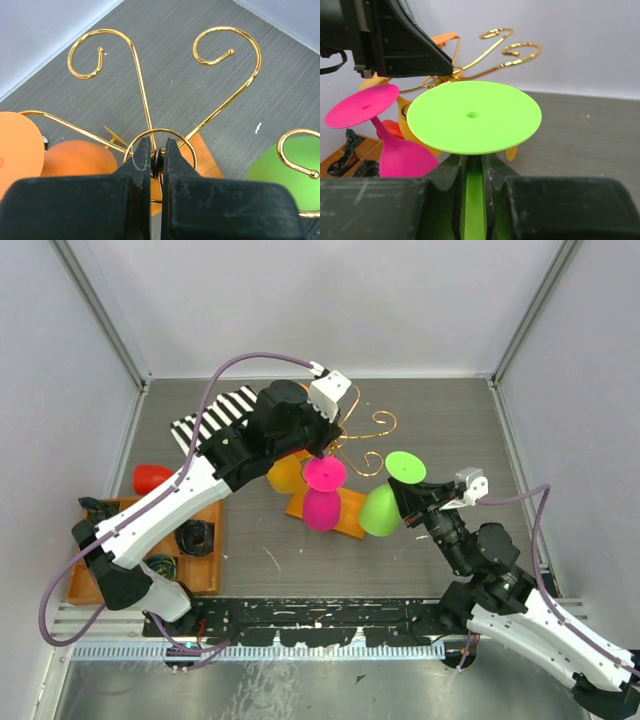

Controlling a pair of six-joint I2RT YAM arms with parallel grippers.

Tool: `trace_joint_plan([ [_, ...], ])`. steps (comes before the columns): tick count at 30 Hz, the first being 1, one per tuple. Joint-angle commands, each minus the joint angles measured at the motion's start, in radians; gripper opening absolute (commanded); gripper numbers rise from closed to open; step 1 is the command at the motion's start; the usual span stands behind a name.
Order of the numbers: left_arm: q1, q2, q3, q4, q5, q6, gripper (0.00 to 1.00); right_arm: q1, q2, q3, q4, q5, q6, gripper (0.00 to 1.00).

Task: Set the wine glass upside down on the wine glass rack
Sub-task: Adjust the wine rack at the center of the board, then turn the wine glass upside down at the wine rack.

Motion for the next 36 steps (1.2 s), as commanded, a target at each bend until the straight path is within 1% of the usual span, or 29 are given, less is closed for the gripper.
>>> trace_joint_plan([
  [1,0.004,-0.028,-0.031,0.041,0.014,0.004,0.0,0.004,0.072,0.012,0.212,-0.074,-0.132,0.01],
  [8,0.003,-0.026,-0.057,0.049,0.024,-0.01,0.0,0.004,0.141,0.014,0.272,-0.123,-0.295,0.01],
  [16,0.003,-0.032,-0.069,0.052,0.02,-0.01,0.0,0.003,0.197,0.022,0.312,-0.075,-0.403,0.01],
  [20,0.004,-0.028,-0.07,0.052,0.019,-0.01,0.0,0.004,0.246,0.038,0.316,-0.078,-0.429,0.01],
  [26,0.004,-0.02,-0.065,0.044,0.0,-0.009,0.0,0.004,0.299,0.033,0.368,-0.078,-0.43,0.01],
  [32,0.002,-0.017,-0.062,0.042,0.004,-0.013,0.0,0.004,0.305,0.031,0.405,-0.057,-0.447,0.01],
  [34,0.003,-0.018,-0.061,0.041,0.006,-0.014,0.0,0.003,0.309,0.041,0.386,-0.087,-0.46,0.01],
  [36,0.003,-0.016,-0.062,0.041,0.007,-0.015,0.0,0.002,0.318,0.075,0.32,-0.154,-0.463,0.01],
])
